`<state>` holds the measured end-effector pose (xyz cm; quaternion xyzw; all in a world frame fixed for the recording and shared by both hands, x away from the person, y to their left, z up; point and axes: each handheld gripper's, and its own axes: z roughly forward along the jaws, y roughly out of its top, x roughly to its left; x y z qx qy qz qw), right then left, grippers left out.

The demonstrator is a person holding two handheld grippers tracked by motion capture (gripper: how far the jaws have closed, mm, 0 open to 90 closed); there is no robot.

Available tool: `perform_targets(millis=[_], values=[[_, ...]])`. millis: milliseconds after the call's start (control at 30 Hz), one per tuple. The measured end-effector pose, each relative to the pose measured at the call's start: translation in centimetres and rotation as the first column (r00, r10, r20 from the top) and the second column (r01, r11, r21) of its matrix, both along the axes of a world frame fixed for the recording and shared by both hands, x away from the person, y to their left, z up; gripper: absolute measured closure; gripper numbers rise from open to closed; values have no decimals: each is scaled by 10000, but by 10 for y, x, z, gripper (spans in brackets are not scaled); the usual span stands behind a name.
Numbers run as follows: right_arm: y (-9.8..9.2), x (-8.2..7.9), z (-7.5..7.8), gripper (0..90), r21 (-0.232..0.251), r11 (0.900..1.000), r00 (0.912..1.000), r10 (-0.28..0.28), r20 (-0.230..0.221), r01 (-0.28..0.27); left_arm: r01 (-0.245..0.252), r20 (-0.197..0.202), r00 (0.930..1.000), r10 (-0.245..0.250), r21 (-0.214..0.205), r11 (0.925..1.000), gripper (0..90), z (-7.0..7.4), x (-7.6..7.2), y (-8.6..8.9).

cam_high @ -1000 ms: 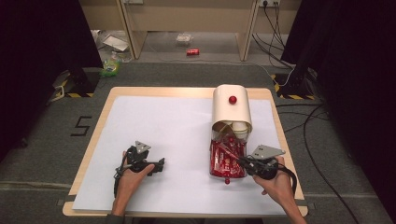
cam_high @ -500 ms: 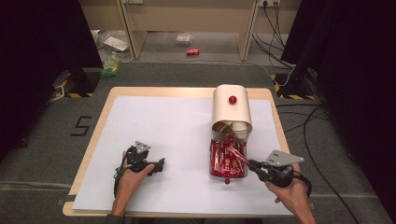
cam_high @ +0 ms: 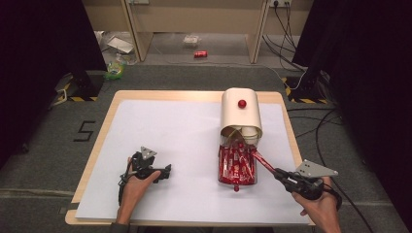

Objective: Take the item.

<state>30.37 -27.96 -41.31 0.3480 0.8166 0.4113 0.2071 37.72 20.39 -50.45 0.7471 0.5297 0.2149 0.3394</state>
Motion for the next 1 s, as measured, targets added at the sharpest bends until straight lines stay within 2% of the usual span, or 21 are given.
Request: perform_targets(millis=[400,700,833,1000], values=[[-30,-1,-6,831,157,9959,9960,-889,-44,890,4,4,10000,-4,9,10000,17,0,0,0],[-46,13,-29,832,-199,9825,9821,-1858,-324,1852,2,10,10000,-2,9,10000,17,0,0,0],[-45,21,-38,831,-589,9794,9792,-1962,-509,1932,3,2,10000,-3,11,10000,17,0,0,0],[-41,31,-47,831,-798,9772,9773,-2019,-640,1967,6,10,10000,-6,5,10000,17,0,0,0]])
